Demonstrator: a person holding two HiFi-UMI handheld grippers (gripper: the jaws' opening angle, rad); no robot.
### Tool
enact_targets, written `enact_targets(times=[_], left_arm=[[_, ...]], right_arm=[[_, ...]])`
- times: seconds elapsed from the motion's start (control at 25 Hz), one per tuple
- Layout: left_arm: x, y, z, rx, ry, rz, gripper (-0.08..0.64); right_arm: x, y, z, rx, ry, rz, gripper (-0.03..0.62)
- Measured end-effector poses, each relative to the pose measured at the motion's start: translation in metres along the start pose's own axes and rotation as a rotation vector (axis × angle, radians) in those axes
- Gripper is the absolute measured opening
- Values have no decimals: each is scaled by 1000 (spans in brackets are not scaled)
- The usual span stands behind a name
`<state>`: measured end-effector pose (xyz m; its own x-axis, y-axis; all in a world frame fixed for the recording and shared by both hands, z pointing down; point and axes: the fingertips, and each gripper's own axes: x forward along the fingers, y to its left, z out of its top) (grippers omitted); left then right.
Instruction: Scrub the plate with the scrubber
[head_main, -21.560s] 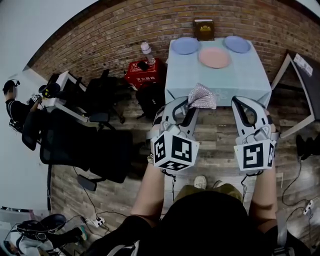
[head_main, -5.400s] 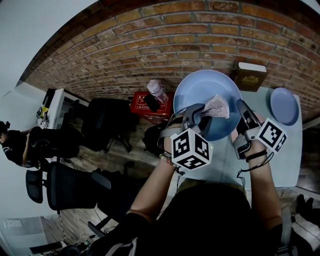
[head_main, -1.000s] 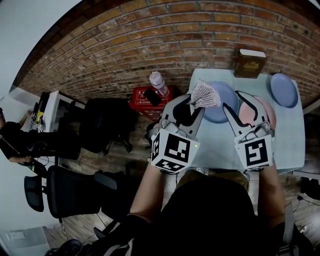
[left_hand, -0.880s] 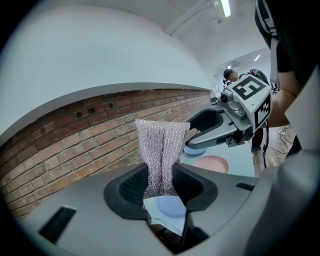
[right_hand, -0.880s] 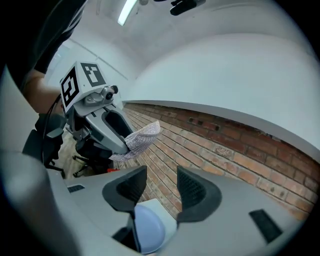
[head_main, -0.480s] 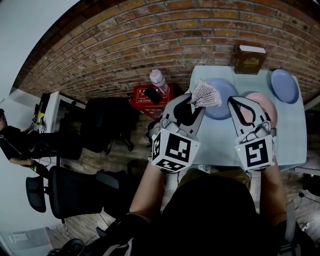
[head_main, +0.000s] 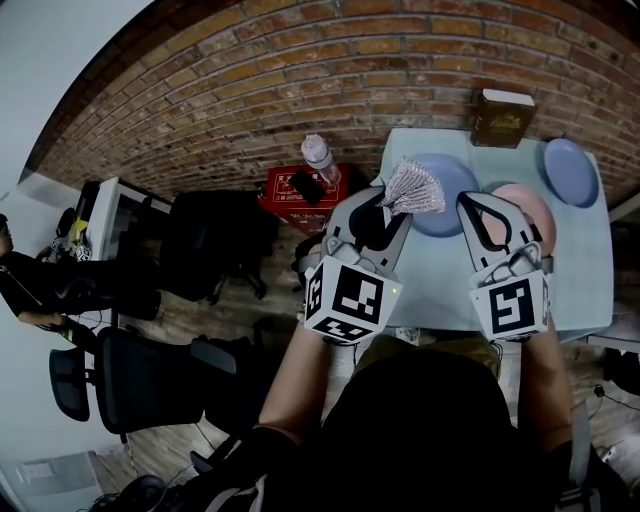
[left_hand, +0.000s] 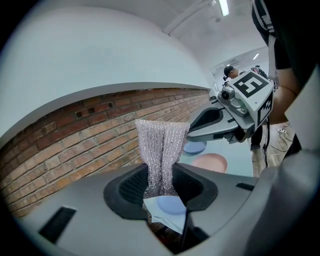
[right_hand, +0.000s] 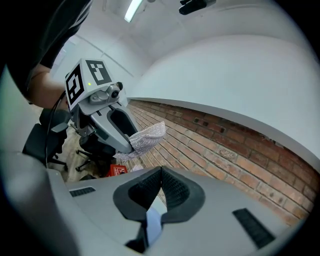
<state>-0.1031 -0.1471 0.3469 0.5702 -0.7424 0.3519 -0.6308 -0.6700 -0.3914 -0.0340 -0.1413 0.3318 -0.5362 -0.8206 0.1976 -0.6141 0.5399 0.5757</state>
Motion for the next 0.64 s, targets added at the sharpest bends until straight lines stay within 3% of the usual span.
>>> enact_targets(times=[0.64], left_arm=[[-2,6,-5,-11,-4,7,166]], right_arm=[[3,1,7,-2,-12,5,35]])
